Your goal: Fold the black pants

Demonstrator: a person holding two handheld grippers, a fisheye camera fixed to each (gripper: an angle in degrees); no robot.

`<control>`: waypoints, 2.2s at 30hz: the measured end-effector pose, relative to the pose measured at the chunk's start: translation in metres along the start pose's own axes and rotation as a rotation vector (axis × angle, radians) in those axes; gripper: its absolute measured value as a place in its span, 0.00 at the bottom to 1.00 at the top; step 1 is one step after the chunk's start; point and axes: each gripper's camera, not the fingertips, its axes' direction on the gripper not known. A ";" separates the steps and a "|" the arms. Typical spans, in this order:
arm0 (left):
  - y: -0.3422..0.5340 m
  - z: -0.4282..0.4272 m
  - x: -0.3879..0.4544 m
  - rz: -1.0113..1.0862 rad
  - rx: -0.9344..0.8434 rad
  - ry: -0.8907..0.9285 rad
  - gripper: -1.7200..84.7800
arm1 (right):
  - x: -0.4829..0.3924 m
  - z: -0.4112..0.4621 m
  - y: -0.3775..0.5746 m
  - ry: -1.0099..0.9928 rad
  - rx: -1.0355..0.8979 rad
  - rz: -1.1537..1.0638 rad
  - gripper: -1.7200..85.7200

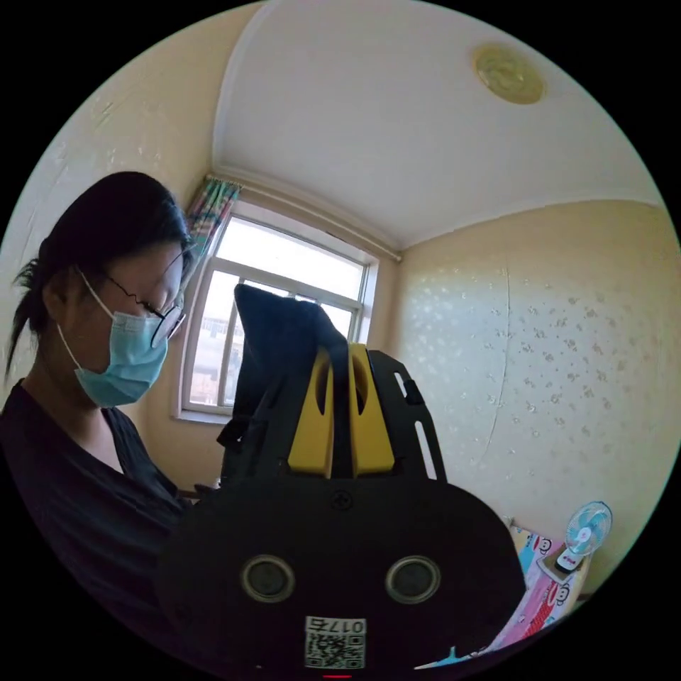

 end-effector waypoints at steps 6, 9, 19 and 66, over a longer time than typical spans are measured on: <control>-0.087 0.061 -0.032 -0.009 0.129 -0.112 0.07 | 0.161 -0.018 -0.049 0.294 -0.070 0.225 0.06; -0.166 0.167 -0.119 -0.051 0.007 -0.278 0.07 | 0.326 0.041 -0.063 0.538 -0.248 0.391 0.07; 0.060 0.326 -0.435 -0.353 -0.949 -0.911 0.09 | 0.552 0.062 0.291 0.582 -1.012 0.822 0.12; 0.526 -0.057 -0.530 -1.347 -1.627 -0.791 0.02 | 0.259 -0.135 0.499 0.415 -1.442 1.016 0.17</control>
